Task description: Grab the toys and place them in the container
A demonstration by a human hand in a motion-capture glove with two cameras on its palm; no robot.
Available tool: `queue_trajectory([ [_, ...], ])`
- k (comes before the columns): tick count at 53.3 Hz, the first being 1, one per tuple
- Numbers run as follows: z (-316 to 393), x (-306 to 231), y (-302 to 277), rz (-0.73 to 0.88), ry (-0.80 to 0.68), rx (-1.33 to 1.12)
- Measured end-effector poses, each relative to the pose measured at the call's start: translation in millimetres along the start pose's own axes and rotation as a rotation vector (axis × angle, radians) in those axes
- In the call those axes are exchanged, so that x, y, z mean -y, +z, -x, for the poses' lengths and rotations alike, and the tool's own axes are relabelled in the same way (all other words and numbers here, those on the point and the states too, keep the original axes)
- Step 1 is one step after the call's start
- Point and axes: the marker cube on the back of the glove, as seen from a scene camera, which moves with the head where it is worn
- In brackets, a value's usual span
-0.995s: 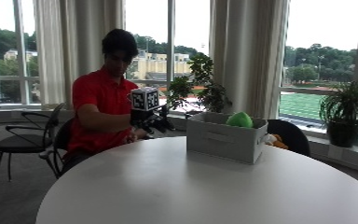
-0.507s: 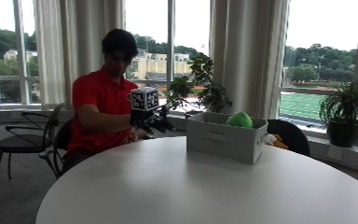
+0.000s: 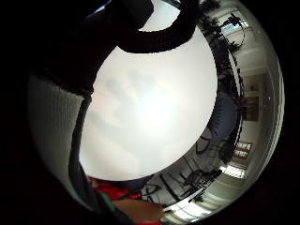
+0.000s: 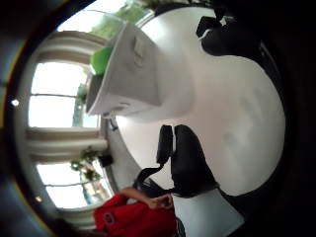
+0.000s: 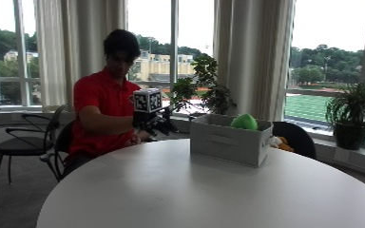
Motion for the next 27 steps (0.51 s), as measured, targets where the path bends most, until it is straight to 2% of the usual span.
queue_trajectory([
  [27,0.5,-4.6,-0.8,0.000,-0.004,-0.016],
])
